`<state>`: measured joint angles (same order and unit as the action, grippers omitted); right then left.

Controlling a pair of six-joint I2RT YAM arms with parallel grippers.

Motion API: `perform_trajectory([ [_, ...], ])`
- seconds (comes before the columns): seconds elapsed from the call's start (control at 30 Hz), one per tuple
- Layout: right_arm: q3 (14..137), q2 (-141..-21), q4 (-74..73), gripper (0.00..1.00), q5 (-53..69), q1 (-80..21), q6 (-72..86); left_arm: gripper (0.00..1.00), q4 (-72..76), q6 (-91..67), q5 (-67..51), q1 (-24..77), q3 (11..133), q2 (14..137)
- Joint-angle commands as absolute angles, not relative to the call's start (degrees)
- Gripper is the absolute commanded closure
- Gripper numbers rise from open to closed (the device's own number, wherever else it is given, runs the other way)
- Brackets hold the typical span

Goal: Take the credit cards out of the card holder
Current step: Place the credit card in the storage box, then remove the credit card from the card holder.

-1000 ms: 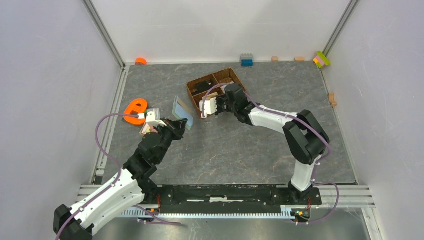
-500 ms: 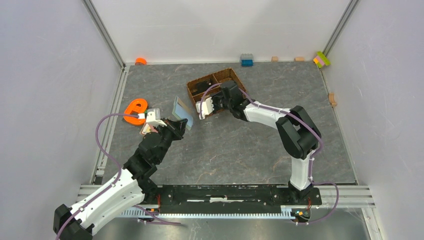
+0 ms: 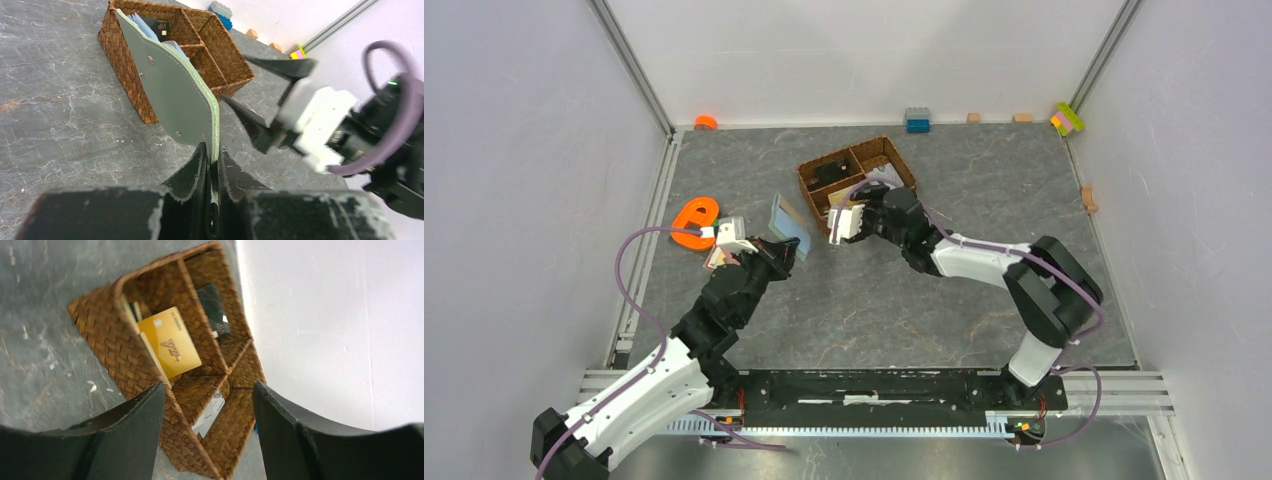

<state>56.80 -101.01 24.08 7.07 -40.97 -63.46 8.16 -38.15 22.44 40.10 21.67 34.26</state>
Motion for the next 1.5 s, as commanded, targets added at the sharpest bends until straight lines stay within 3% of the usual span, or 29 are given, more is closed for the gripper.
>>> perform_trajectory([
  [0.0,53.73,-91.16,34.30,0.29,-5.12,-42.70,-36.75,0.98,12.21,-38.43,22.51,39.86,21.80,34.99],
  [0.1,51.92,-85.33,27.62,0.27,-13.92,-42.89,-12.13,0.98,13.38,-38.24,20.47,39.89,22.02,36.36],
  [0.13,51.73,-83.76,23.84,0.22,-14.34,-42.89,-6.21,0.98,13.66,-38.10,19.79,39.85,22.14,36.83],
  [0.2,50.97,-81.52,16.46,0.13,-13.63,-42.90,2.99,0.98,14.23,-38.01,18.60,39.89,22.15,37.47],
  [0.33,46.31,-77.92,10.86,0.10,-16.51,-42.91,18.27,0.98,14.94,-36.74,16.68,39.85,22.15,38.02],
  [0.4,45.44,-76.50,7.18,0.02,-17.51,-42.93,22.55,0.98,15.01,-36.07,15.31,39.86,22.15,37.72],
  [0.53,51.87,-74.45,-4.61,0.02,-11.07,-42.89,16.82,0.98,16.52,-35.61,12.71,39.93,21.65,37.78],
  [0.63,50.42,-70.27,-10.22,0.02,-14.17,-42.89,16.97,0.98,20.31,-36.67,10.28,39.90,20.62,39.75],
  [0.83,30.10,-52.93,8.26,0.02,-12.36,-42.80,21.37,0.98,18.72,-43.35,6.31,41.21,28.72,49.51],
  [1.0,29.21,-49.33,7.55,0.02,-15.86,-42.80,20.96,0.98,18.71,-38.87,4.53,42.66,32.12,55.76],
  [1.23,28.21,-49.85,10.14,0.02,-11.99,-42.81,21.14,0.98,18.20,-33.21,3.52,44.83,31.46,53.00],
  [1.47,24.68,-47.17,13.94,0.02,-12.16,-42.81,21.39,0.98,22.38,-33.51,-5.61,46.17,31.92,55.35],
])
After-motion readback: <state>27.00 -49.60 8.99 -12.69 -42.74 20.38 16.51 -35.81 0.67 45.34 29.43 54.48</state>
